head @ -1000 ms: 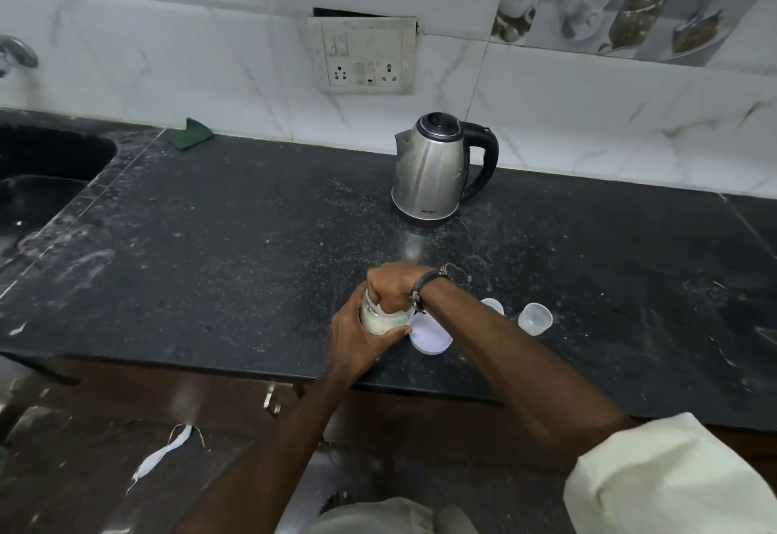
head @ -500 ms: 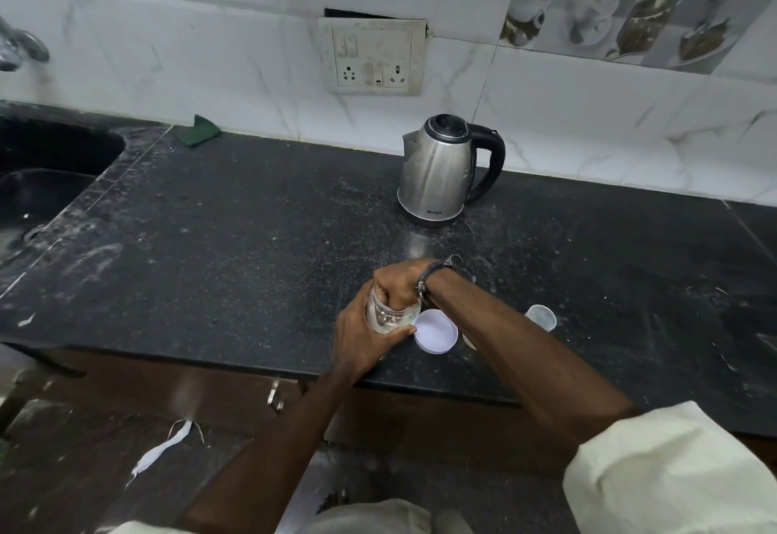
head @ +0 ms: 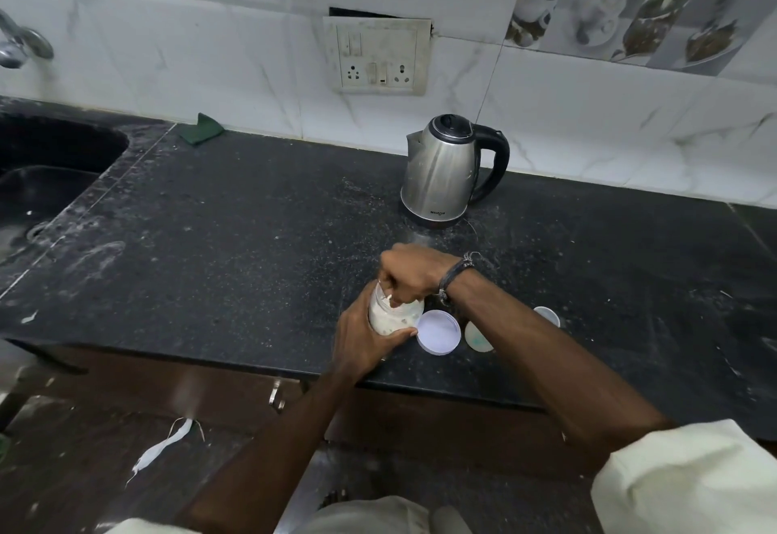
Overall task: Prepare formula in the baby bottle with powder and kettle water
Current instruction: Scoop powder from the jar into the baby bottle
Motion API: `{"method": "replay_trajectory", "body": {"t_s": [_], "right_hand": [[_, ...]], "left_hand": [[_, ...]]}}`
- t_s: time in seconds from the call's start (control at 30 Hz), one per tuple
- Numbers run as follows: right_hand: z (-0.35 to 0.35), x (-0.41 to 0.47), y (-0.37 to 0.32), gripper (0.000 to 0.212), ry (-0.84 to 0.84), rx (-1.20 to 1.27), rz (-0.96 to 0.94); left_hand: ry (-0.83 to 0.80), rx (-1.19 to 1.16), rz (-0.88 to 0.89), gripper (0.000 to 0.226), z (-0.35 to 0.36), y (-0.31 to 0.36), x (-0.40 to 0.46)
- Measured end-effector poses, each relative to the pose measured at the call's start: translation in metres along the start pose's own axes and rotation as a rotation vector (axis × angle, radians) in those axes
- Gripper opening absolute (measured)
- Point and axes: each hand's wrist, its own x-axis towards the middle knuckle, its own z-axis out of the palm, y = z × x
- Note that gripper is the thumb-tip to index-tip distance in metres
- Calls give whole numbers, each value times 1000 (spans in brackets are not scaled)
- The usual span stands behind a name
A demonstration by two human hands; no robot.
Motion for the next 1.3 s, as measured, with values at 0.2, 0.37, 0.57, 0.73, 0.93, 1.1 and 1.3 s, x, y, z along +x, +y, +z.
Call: {"method": "replay_trajectory", "body": {"t_s": [0.2, 0.37, 0.57, 0.73, 0.93, 1.1, 1.3], "right_hand": [[4, -16, 5, 38, 171, 3, 4], [10, -19, 6, 38, 175, 8, 48], [21, -21, 2, 45, 182, -15, 41], [22, -22, 0, 42, 151, 42, 2], [21, -23, 15, 33, 162, 192, 66], [13, -28, 33, 31, 229, 320, 125], [11, -37, 39, 33, 286, 390, 106]], "left_hand": [[0, 5, 39, 95, 1, 0, 0], [-4, 15, 44, 96, 2, -3, 0], [9, 15, 35, 92, 1, 1, -2], [-1, 9, 38, 93, 2, 0, -2], [-5, 31, 53, 92, -1, 4, -3], [-15, 45, 59, 92, -1, 4, -3], [-15, 48, 57, 92, 0, 3, -3]]}}
